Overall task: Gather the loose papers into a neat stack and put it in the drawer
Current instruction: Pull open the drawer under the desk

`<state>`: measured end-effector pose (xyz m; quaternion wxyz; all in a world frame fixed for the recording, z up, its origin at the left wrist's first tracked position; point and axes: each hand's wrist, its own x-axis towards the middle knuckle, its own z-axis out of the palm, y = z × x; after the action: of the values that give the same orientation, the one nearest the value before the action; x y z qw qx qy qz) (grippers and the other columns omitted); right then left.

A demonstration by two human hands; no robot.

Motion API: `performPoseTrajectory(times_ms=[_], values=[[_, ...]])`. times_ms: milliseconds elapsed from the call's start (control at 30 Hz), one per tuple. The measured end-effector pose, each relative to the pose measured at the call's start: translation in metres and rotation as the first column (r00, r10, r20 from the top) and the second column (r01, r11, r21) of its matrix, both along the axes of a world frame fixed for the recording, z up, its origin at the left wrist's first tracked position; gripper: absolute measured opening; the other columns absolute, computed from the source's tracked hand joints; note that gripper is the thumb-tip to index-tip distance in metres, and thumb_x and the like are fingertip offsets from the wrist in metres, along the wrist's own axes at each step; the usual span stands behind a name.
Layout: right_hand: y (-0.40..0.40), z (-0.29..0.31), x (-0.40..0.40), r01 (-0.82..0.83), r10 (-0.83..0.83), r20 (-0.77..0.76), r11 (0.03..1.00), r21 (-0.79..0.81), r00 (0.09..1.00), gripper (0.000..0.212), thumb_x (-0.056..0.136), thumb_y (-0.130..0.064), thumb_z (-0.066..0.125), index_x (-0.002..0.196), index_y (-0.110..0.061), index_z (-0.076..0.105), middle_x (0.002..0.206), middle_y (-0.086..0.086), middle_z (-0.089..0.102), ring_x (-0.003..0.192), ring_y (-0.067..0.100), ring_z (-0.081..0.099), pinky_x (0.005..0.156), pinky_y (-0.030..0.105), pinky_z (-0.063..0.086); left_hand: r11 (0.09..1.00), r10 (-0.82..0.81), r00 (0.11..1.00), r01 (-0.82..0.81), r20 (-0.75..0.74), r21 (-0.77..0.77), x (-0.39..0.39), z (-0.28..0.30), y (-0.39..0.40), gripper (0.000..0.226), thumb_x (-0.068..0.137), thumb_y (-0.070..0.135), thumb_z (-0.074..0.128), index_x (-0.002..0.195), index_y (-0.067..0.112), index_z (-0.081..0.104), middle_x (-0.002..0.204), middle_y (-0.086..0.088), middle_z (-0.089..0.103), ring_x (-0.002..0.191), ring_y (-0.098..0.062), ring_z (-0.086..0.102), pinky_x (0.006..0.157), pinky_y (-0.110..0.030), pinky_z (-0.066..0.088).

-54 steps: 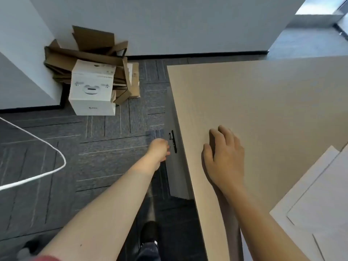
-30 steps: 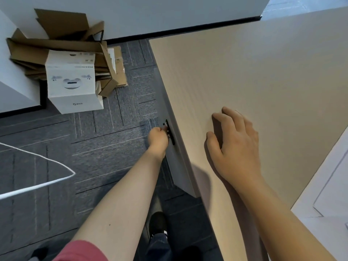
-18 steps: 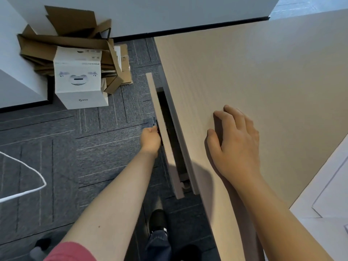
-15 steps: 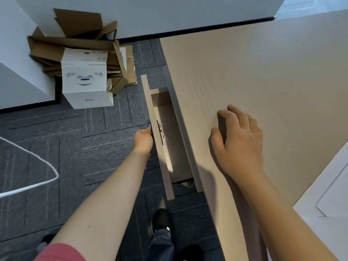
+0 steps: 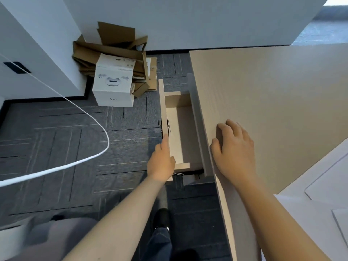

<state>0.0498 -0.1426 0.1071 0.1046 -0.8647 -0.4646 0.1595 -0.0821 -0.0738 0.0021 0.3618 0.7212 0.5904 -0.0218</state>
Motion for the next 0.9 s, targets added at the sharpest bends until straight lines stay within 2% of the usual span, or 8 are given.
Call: performPoseTrajectory(times_ms=[200, 400, 500, 567, 633, 700, 767, 900], values=[[-0.011, -0.002, -0.006, -0.013, 0.012, 0.014, 1.0, 0.025, 1.0, 0.044, 0.092, -0.02, 0.042, 0.134, -0.01, 0.044, 0.15, 0.01, 0.035, 0.141, 0.028, 0.025, 0.114, 0.04, 0.02, 0.992, 0.011, 0.981, 0.014, -0.195, 0.122, -0.021, 0.005, 0.003, 0.066, 0.091, 0.004, 0.036, 0.149, 0.018, 0.007, 0.142, -0.017, 0.037, 0.118, -0.034, 0.049, 0.086, -0.044, 0.046], [-0.015, -0.003, -0.013, -0.006, 0.005, 0.02, 0.999, 0.039, 1.0, 0.043, 0.091, -0.019, 0.043, 0.133, -0.008, 0.045, 0.149, 0.011, 0.035, 0.14, 0.029, 0.026, 0.113, 0.041, 0.02, 0.992, 0.064, 0.936, -0.022, -0.347, 0.125, -0.056, 0.015, 0.014, 0.069, 0.085, -0.002, 0.048, 0.144, 0.014, 0.015, 0.138, -0.02, 0.039, 0.117, -0.035, 0.048, 0.084, -0.044, 0.046], [-0.013, -0.004, -0.014, 0.004, -0.005, 0.021, 0.999, 0.053, 1.0, 0.04, 0.091, -0.017, 0.043, 0.13, -0.008, 0.047, 0.147, 0.011, 0.037, 0.137, 0.03, 0.029, 0.111, 0.04, 0.022, 0.992, 0.094, 0.903, -0.048, -0.419, 0.118, -0.067, 0.021, 0.019, 0.065, 0.084, -0.001, 0.05, 0.142, 0.009, 0.021, 0.139, -0.02, 0.036, 0.123, -0.035, 0.042, 0.09, -0.043, 0.044], [-0.011, -0.003, -0.012, 0.014, -0.015, 0.016, 0.998, 0.057, 1.0, 0.039, 0.091, -0.017, 0.044, 0.129, -0.007, 0.049, 0.146, 0.011, 0.039, 0.136, 0.03, 0.03, 0.11, 0.039, 0.023, 0.989, 0.122, 0.891, -0.072, -0.437, 0.13, -0.066, 0.03, 0.027, 0.056, 0.084, 0.003, 0.053, 0.136, 0.006, 0.032, 0.14, -0.018, 0.035, 0.127, -0.033, 0.037, 0.097, -0.041, 0.039], [-0.01, 0.0, -0.011, 0.013, -0.012, -0.015, 0.998, 0.057, 1.0, 0.037, 0.091, -0.016, 0.045, 0.126, -0.007, 0.052, 0.142, 0.012, 0.043, 0.131, 0.031, 0.036, 0.106, 0.039, 0.028, 0.986, 0.149, 0.94, -0.117, -0.308, 0.118, -0.058, 0.044, 0.034, 0.045, 0.087, 0.012, 0.05, 0.131, 0.007, 0.043, 0.141, -0.015, 0.038, 0.127, -0.032, 0.04, 0.101, -0.04, 0.037], [-0.012, 0.009, -0.006, 0.038, -0.032, -0.076, 0.996, 0.077, 0.997, 0.034, 0.092, -0.017, 0.044, 0.123, -0.006, 0.054, 0.135, 0.013, 0.05, 0.121, 0.032, 0.045, 0.097, 0.038, 0.037, 0.986, 0.16, 0.986, -0.159, -0.033, 0.04, -0.044, 0.066, 0.036, 0.042, 0.09, 0.017, 0.045, 0.131, 0.008, 0.047, 0.141, -0.011, 0.044, 0.124, -0.03, 0.047, 0.101, -0.035, 0.04], [-0.021, 0.023, 0.0, 0.106, -0.091, -0.134, 0.989, 0.106, 0.987, 0.037, 0.094, -0.02, 0.043, 0.127, -0.007, 0.052, 0.136, 0.013, 0.049, 0.116, 0.032, 0.051, 0.093, 0.037, 0.042, 0.99, 0.142, 0.975, -0.143, 0.172, -0.007, -0.028, 0.092, 0.03, 0.038, 0.092, 0.018, 0.044, 0.127, 0.008, 0.051, 0.135, -0.009, 0.053, 0.123, -0.026, 0.05, 0.097, -0.029, 0.038], [-0.05, 0.059, 0.02, 0.201, -0.18, -0.137, 0.967, 0.155, 0.974, 0.038, 0.094, -0.018, 0.042, 0.129, -0.008, 0.049, 0.138, 0.01, 0.048, 0.112, 0.031, 0.054, 0.089, 0.035, 0.043, 0.996, 0.084, 0.928, -0.082, 0.363, -0.021, 0.001, 0.139, 0.005, 0.031, 0.092, 0.019, 0.044, 0.118, 0.009, 0.058, 0.117, -0.007, 0.061, 0.109, -0.023, 0.055, 0.083, -0.028, 0.039]])
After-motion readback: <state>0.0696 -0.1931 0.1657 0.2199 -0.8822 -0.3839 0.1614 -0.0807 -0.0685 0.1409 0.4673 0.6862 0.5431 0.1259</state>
